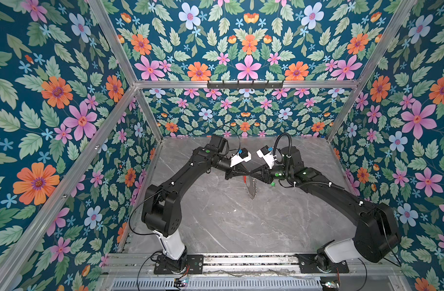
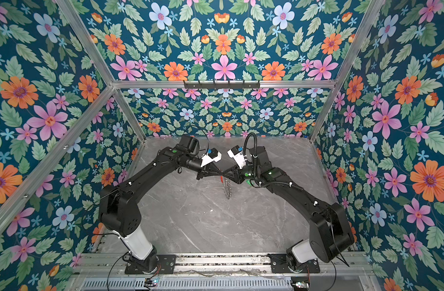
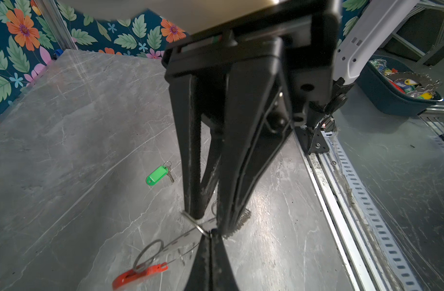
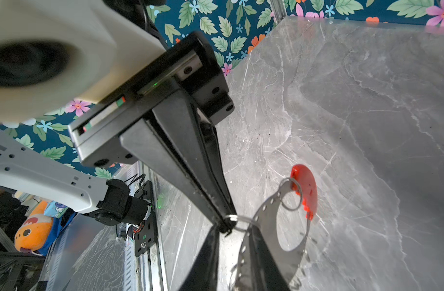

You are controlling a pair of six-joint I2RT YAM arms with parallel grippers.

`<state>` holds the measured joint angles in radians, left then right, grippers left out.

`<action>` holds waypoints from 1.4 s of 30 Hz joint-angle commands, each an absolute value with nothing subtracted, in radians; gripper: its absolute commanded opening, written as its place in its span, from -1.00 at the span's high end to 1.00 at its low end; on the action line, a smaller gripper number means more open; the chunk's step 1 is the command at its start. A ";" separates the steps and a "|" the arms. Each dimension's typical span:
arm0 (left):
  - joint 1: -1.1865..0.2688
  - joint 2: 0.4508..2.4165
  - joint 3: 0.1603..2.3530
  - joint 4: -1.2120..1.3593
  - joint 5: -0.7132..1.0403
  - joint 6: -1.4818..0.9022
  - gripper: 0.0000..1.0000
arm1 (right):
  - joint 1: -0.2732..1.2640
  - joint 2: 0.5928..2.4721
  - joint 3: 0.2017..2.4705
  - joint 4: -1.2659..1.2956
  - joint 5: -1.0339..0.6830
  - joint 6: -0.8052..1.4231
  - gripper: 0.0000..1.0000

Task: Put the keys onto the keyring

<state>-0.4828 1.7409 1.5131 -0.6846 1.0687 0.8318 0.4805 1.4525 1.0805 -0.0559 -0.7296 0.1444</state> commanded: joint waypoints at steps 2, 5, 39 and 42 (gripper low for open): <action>-0.482 1.742 1.532 -0.759 1.103 0.880 1.00 | 0.482 1.429 1.072 -0.055 -0.671 0.104 0.32; -0.482 1.743 1.543 -0.777 1.104 0.888 1.00 | 0.482 1.422 1.074 -0.060 -0.663 0.095 0.20; -0.474 1.784 1.606 -0.840 1.109 0.917 1.00 | 0.506 1.446 1.054 0.031 -0.775 0.167 0.76; -0.474 1.784 1.606 -0.840 1.109 0.915 1.00 | 0.511 1.445 1.054 0.038 -0.768 0.167 0.92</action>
